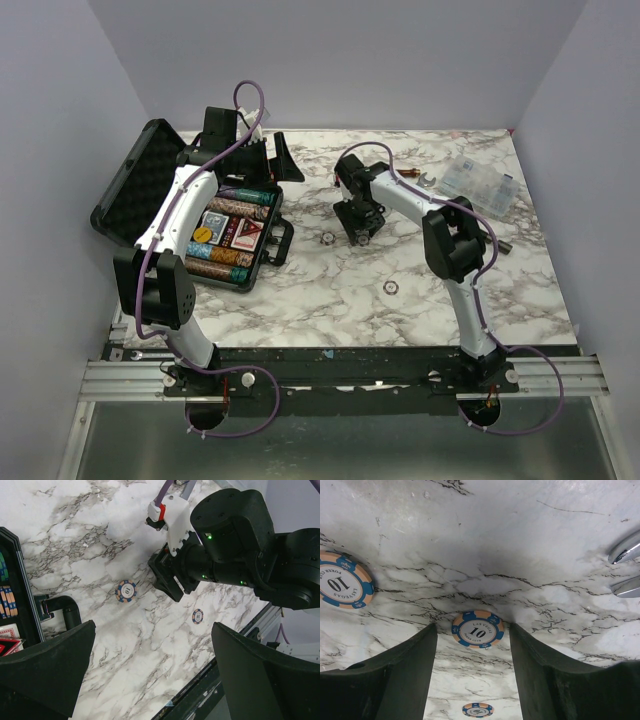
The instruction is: Pack up texas hold em set
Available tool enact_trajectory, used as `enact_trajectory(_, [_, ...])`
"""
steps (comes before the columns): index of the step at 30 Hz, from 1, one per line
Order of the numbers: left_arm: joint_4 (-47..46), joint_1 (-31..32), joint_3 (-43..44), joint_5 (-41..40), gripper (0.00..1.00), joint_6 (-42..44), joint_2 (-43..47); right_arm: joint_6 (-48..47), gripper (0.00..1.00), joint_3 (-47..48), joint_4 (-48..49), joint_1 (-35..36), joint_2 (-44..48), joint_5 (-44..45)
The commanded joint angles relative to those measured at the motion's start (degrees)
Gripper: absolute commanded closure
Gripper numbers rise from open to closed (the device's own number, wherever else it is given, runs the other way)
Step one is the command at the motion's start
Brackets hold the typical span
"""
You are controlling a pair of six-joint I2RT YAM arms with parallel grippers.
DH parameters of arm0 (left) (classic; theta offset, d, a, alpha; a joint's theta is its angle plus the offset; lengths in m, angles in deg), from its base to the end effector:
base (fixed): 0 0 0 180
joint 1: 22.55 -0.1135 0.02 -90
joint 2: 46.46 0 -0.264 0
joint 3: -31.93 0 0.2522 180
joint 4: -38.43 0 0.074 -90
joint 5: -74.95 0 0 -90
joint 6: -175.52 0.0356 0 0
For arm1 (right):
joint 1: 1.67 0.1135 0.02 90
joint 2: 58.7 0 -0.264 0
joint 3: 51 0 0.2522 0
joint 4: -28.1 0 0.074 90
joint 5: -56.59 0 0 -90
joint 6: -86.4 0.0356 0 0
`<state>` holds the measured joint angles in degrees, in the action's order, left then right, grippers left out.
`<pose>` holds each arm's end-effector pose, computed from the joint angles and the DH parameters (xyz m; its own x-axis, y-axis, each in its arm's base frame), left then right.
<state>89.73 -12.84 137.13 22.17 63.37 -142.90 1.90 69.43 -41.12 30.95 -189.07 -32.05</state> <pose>0.3653 -0.0844 0.3450 -0.8335 -0.1620 -0.5282 0.2800 0.7004 -0.6566 0.3879 0.2473 0.1635 -0.8747 -0.4461 -0.1894 -0.4534 0.8913 -0.0052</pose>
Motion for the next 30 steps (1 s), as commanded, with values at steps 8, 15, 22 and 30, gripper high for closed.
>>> enact_trajectory(8, [-0.2, 0.0, 0.5, 1.8, 0.01, 0.3, 0.0, -1.5, 0.45, 1.5, -3.4, -0.2, -3.9, -3.4])
enact_trajectory(15, [-0.2, 0.0, 0.5, 1.9, 0.01, 0.2, -0.1, -1.2, 0.58, 0.7, -2.1, -0.2, -3.9, -1.7])
enact_trajectory(22, [-0.2, 0.0, 0.5, 1.8, 0.01, 0.2, -0.3, -0.9, 0.65, 2.0, -1.1, -0.2, -0.5, -2.8])
enact_trajectory(30, [-0.2, 0.0, 0.5, 1.6, 0.01, 0.2, -0.2, -0.3, 0.69, 0.9, 0.8, -0.2, 3.7, -0.2])
